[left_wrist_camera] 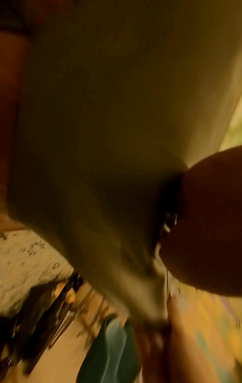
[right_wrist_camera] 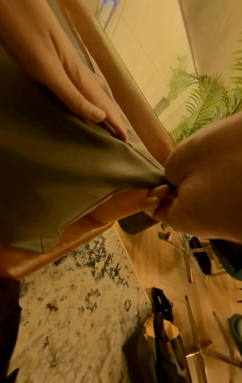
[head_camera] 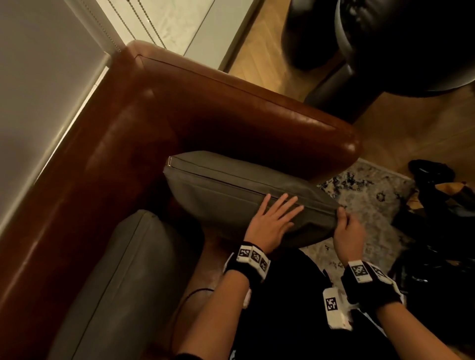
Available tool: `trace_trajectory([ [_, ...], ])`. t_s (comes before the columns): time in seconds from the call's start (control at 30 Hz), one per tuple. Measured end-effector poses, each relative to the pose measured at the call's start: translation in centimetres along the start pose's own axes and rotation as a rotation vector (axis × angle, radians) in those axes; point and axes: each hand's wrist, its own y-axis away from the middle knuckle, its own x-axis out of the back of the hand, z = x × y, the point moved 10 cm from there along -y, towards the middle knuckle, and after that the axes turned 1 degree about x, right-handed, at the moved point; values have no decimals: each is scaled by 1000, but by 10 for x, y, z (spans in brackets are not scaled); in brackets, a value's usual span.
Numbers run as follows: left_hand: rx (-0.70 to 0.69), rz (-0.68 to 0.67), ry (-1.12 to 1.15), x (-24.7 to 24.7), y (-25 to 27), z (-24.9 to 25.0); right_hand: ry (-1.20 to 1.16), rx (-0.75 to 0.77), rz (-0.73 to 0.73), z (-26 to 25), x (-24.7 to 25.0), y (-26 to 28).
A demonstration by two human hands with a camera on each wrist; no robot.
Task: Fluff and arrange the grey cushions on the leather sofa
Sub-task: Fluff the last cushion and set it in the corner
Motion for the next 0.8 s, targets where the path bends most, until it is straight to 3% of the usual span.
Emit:
trace_trajectory([
  [0.1,126,16,-43,-2,13,-64,-4,9,-22,-4,1,-1],
  [0.23,534,61,11,2,65,-194,26,42,-38,-7,-7,0],
  [0.33,694,67,-2,15,89,-251,37,51,-28,-9,-8,4],
  [0.4,903,165,113,30,96,-271,17,36,-18,-11,-7,7],
  [0.5,1153,411,515,45,104,-283,-56,3,-29,-10,-3,10],
  [0.6,1200,506,767,47,95,-285,-121,-40,-26,2,-6,17],
  [0.7,1209,598,755,52,98,-294,-182,-131,-99,25,-20,35],
  [0.8,1195,712,770,52,108,-301,-125,-92,-177,33,-26,42],
])
